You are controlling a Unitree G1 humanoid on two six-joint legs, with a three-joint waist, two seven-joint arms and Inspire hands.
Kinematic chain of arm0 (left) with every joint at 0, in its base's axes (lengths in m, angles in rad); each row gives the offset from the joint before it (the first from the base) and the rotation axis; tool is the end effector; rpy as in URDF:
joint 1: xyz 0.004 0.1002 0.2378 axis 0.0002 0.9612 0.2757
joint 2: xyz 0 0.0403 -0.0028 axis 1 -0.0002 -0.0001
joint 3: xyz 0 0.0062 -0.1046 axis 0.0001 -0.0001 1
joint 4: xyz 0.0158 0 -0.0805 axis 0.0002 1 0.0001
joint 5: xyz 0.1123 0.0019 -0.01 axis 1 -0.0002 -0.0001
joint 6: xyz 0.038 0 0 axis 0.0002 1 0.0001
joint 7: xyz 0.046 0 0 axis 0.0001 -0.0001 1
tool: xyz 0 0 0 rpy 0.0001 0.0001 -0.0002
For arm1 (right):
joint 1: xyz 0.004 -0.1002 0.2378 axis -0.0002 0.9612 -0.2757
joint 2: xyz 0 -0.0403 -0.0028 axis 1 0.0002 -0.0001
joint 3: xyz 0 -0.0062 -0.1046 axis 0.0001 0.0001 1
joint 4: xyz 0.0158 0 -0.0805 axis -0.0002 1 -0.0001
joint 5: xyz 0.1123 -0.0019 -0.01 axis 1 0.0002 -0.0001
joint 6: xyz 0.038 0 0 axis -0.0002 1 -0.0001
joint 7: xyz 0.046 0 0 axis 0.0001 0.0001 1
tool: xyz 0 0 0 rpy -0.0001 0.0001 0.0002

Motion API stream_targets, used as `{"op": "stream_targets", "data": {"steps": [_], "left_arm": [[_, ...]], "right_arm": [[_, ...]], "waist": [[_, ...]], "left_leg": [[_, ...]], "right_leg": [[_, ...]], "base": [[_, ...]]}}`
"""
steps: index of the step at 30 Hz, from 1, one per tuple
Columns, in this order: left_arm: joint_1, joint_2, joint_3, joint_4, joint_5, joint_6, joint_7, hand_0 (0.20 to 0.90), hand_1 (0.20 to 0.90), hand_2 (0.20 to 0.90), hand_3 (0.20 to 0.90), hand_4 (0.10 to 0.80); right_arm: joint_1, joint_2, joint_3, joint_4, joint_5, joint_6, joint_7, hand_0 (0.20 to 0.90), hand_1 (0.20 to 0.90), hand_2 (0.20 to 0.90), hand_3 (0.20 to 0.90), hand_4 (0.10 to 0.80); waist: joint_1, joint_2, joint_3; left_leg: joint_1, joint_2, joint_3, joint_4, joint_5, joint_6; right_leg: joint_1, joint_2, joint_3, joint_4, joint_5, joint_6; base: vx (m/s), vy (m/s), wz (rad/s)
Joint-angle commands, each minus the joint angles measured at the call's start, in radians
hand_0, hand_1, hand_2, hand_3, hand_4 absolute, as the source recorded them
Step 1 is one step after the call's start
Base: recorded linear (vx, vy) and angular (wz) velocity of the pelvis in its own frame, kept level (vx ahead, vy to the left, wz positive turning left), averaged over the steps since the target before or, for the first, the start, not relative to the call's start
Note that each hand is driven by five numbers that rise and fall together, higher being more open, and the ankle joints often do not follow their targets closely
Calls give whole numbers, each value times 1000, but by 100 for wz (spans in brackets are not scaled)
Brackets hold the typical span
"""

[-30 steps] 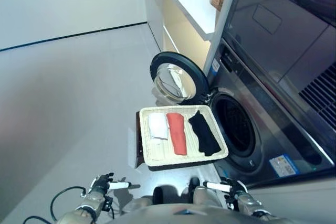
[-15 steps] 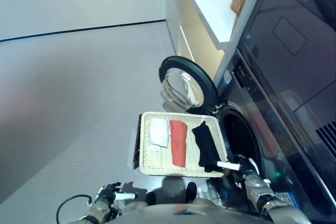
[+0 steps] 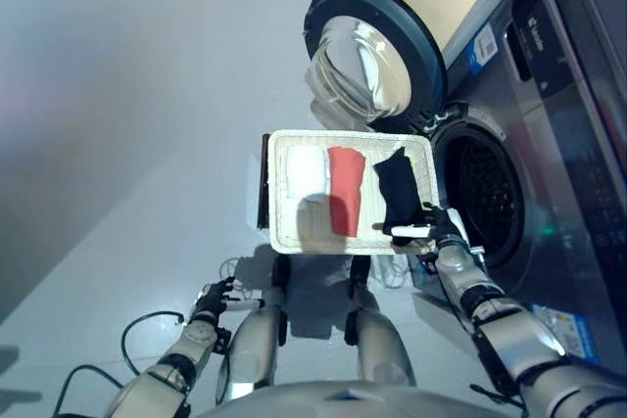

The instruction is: Pick up the clothes and place them into the washing machine

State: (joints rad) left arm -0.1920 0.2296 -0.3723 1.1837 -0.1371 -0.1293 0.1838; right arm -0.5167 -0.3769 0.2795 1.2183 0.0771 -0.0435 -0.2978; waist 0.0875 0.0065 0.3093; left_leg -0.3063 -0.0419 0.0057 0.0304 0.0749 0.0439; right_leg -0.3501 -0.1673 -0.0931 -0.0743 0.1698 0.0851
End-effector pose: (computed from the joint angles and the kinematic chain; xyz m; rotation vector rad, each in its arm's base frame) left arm 0.1561 0.1962 -0.1070 0.4042 0.8592 0.0252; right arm 0.2584 -0.2416 -0.0323 -0.5720 0.6045 -0.2887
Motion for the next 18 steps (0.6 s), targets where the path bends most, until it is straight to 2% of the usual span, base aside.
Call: {"op": "stream_targets", "data": {"steps": [1, 2, 4, 9, 18], "left_arm": [[-32, 22, 3, 10, -16, -36, 68, 900, 900, 900, 900, 800], [-42, 43, 21, 1, -46, -46, 92, 900, 900, 900, 900, 800], [-45, 46, 26, -1, -57, -50, 98, 900, 900, 900, 900, 800], [-49, 29, 23, -26, -103, -66, 118, 900, 900, 900, 900, 800], [-44, 6, -22, -124, -179, -88, 100, 900, 900, 900, 900, 800]], "right_arm": [[-141, -94, 43, 17, -65, -12, -85, 900, 900, 900, 900, 800], [-219, -109, 70, 36, -101, 0, -117, 900, 900, 900, 900, 800], [-236, -116, 75, 49, -109, 5, -126, 900, 900, 900, 900, 800], [-342, -166, 93, 82, -169, 27, -212, 900, 900, 900, 900, 800], [-461, -234, 144, 135, -201, 45, -234, 900, 900, 900, 900, 800]], "waist": [[40, 18, -4], [57, 20, 15], [59, 20, 21], [62, 53, 53], [72, 83, 70]], "left_leg": [[-70, 26, -23, 14, 29, -61], [-90, 30, -1, 22, 30, -63], [-100, 29, 6, 30, 32, -65], [-159, 20, -9, 88, 16, -65], [-232, 12, -23, 127, 7, -66]], "right_leg": [[11, 2, 16, 140, -44, 24], [-21, -1, -14, 153, -26, 28], [-27, -1, -18, 151, -20, 28], [-70, -2, -30, 175, -34, 20], [-144, 5, -36, 231, -64, 13]], "base": [[-60, 102, -40], [-60, 102, -24], [6, 23, -32], [22, 3, 3], [0, -1, 4]]}}
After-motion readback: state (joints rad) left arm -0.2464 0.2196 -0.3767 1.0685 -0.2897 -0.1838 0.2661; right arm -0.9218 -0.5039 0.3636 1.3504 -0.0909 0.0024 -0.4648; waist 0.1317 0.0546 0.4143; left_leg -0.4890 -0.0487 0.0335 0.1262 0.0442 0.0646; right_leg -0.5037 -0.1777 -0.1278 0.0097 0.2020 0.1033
